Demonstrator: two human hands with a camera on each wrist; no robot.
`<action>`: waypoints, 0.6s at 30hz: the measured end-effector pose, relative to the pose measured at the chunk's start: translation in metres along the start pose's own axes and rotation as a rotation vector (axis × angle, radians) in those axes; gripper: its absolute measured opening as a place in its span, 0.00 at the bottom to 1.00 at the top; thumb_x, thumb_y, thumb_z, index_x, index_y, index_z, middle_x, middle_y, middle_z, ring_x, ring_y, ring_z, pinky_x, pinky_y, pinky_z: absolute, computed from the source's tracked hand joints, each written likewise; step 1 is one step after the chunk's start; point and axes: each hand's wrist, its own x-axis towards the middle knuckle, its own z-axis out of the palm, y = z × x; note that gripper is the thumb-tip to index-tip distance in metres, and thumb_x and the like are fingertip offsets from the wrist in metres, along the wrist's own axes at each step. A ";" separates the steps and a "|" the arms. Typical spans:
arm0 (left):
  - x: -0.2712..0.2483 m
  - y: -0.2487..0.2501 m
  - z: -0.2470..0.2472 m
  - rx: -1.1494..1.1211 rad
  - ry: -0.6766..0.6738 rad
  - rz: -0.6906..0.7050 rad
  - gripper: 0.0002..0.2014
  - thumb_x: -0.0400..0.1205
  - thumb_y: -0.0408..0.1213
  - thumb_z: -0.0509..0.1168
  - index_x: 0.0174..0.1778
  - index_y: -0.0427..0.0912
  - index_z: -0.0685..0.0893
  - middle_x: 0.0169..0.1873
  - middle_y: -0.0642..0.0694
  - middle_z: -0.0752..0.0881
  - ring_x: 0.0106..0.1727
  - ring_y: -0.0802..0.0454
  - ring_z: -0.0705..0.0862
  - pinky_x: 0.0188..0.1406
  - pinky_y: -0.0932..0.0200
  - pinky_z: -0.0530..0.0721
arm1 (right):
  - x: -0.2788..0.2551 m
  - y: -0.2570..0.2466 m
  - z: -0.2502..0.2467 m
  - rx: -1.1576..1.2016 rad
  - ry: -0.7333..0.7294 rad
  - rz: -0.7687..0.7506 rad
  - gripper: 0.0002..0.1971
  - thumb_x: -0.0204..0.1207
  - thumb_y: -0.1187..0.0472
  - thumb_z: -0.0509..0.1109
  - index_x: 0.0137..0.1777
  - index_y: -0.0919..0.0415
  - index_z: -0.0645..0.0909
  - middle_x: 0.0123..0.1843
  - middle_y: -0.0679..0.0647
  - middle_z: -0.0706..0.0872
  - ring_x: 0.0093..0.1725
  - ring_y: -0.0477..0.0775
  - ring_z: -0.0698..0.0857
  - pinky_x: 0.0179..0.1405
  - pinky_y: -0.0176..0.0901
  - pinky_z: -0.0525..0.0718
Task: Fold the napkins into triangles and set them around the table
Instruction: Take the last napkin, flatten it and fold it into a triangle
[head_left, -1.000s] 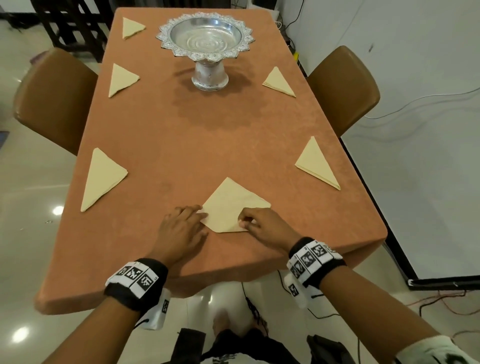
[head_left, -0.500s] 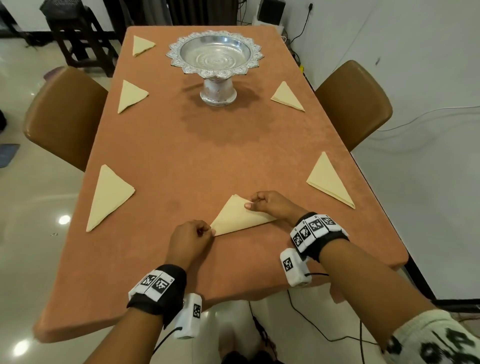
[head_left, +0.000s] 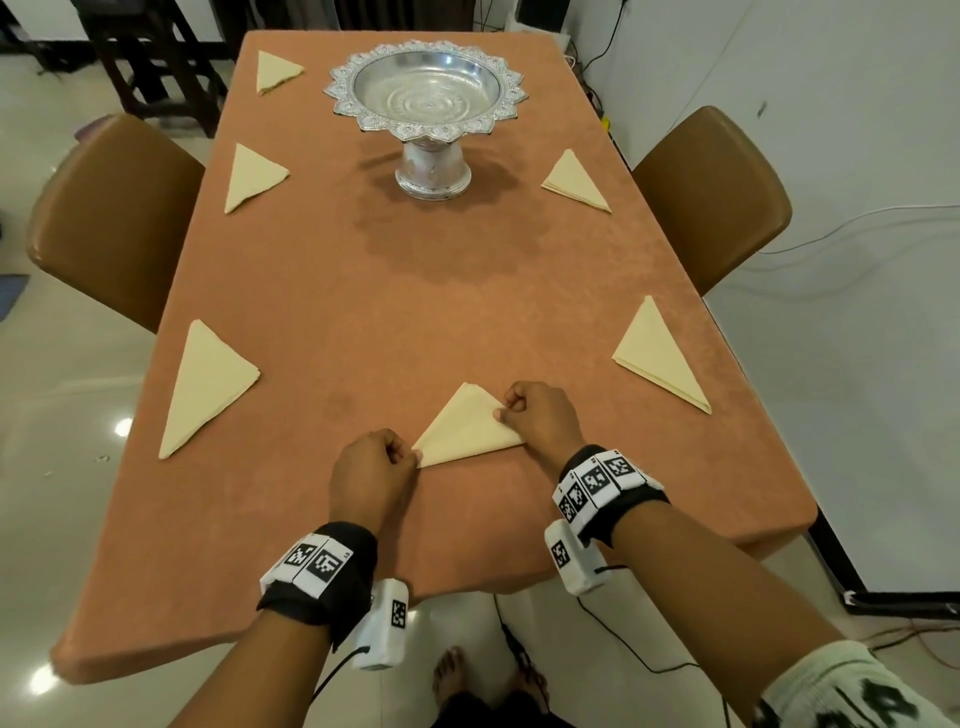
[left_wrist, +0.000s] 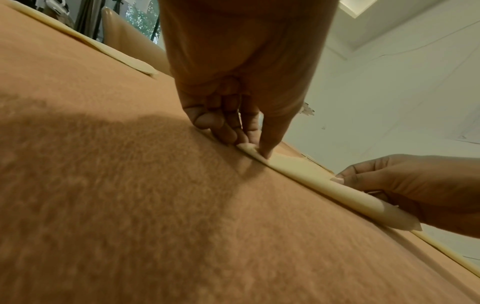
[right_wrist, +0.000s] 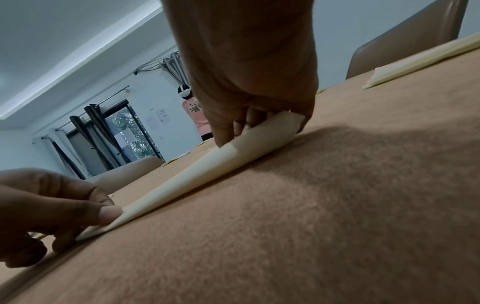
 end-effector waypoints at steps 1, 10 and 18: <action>0.001 -0.001 0.000 -0.003 0.007 -0.013 0.06 0.75 0.42 0.72 0.34 0.47 0.85 0.31 0.51 0.85 0.36 0.51 0.82 0.35 0.55 0.79 | 0.001 -0.001 0.001 -0.026 0.003 -0.005 0.06 0.72 0.57 0.75 0.45 0.58 0.84 0.35 0.46 0.81 0.40 0.49 0.80 0.36 0.40 0.70; 0.003 0.000 0.001 0.008 0.004 -0.035 0.04 0.77 0.39 0.72 0.39 0.43 0.85 0.34 0.47 0.86 0.38 0.48 0.82 0.36 0.56 0.76 | 0.001 -0.001 0.008 -0.088 0.048 -0.058 0.08 0.71 0.53 0.74 0.47 0.54 0.82 0.38 0.46 0.82 0.40 0.51 0.82 0.35 0.41 0.71; 0.003 -0.003 0.000 0.007 -0.011 -0.027 0.03 0.77 0.37 0.72 0.39 0.42 0.85 0.35 0.46 0.86 0.38 0.48 0.82 0.37 0.54 0.77 | -0.001 -0.005 0.007 -0.160 0.086 -0.122 0.11 0.73 0.50 0.73 0.51 0.54 0.81 0.47 0.49 0.86 0.48 0.52 0.84 0.45 0.46 0.76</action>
